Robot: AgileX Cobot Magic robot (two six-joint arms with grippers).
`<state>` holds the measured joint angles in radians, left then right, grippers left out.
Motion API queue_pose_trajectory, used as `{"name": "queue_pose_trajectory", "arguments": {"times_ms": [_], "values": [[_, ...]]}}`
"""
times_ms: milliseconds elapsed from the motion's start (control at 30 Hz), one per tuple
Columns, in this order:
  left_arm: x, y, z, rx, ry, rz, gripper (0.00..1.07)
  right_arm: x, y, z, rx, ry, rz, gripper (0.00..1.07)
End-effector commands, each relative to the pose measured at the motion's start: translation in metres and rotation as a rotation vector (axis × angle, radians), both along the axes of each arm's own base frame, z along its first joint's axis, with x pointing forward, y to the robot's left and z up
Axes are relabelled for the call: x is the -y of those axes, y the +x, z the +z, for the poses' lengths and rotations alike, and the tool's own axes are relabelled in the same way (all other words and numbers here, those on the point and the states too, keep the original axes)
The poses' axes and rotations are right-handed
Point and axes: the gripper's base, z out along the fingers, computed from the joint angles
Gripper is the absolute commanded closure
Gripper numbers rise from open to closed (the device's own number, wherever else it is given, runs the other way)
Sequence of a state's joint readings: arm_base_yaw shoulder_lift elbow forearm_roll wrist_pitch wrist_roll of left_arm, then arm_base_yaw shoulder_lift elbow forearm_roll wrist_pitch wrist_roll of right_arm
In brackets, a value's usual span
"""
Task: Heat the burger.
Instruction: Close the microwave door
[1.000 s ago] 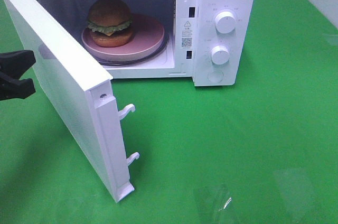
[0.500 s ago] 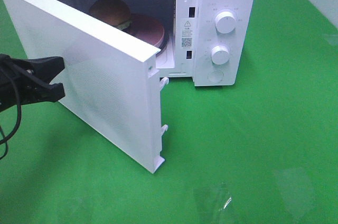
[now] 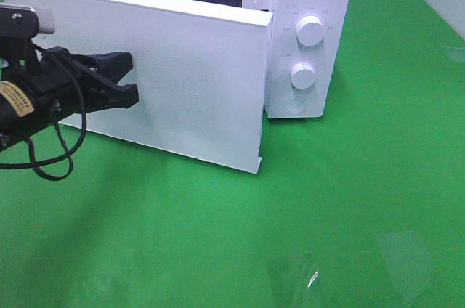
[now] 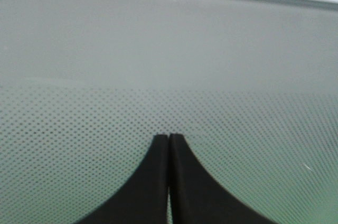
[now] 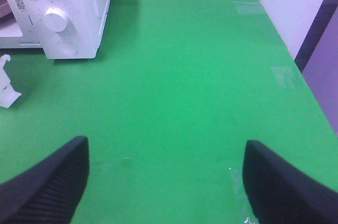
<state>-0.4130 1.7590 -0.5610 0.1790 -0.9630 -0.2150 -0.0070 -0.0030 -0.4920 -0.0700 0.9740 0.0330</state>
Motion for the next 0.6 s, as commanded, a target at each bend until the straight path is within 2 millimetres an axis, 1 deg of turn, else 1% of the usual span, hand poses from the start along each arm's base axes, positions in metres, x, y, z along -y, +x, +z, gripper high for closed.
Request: {"name": "queue_pose_trajectory", "arguments": {"times_ms": [33, 67, 100, 133, 233, 300, 400, 467, 567, 600], "values": [[0.009, 0.006, 0.002, -0.002, -0.001, -0.001, 1.07, -0.001, -0.004, 0.001, 0.039, -0.002, 0.003, 0.32], [0.015, 0.011, 0.003, -0.007, -0.001, -0.001, 1.07, -0.001, -0.004, 0.001, 0.039, -0.002, 0.003, 0.32], [0.015, 0.011, 0.003, -0.007, -0.001, -0.001, 1.07, -0.001, -0.004, 0.001, 0.039, -0.002, 0.003, 0.32], [0.019, 0.017, 0.003, -0.018, 0.0, 0.004, 1.07, -0.001, -0.004, 0.001, 0.039, -0.002, 0.003, 0.32], [0.022, 0.022, 0.004, -0.021, -0.003, 0.012, 1.07, -0.001, -0.004, 0.001, 0.039, -0.002, 0.003, 0.32], [0.027, 0.033, 0.006, -0.03, -0.009, 0.038, 1.07, -0.001, -0.004, 0.001, 0.039, -0.002, 0.003, 0.32], [0.029, 0.035, 0.006, -0.035, -0.006, 0.04, 1.07, -0.001, -0.004, 0.001, 0.039, -0.002, 0.003, 0.32], [0.037, 0.045, 0.006, -0.03, 0.003, 0.033, 1.07, -0.001, -0.004, 0.001, 0.039, -0.002, 0.003, 0.32], [0.042, 0.05, 0.005, -0.038, 0.009, 0.028, 1.07, -0.001, -0.004, 0.001, 0.039, -0.002, 0.003, 0.32], [0.048, 0.054, 0.005, -0.038, 0.009, 0.022, 1.07, -0.001, -0.004, 0.001, 0.039, -0.002, 0.003, 0.32]]}}
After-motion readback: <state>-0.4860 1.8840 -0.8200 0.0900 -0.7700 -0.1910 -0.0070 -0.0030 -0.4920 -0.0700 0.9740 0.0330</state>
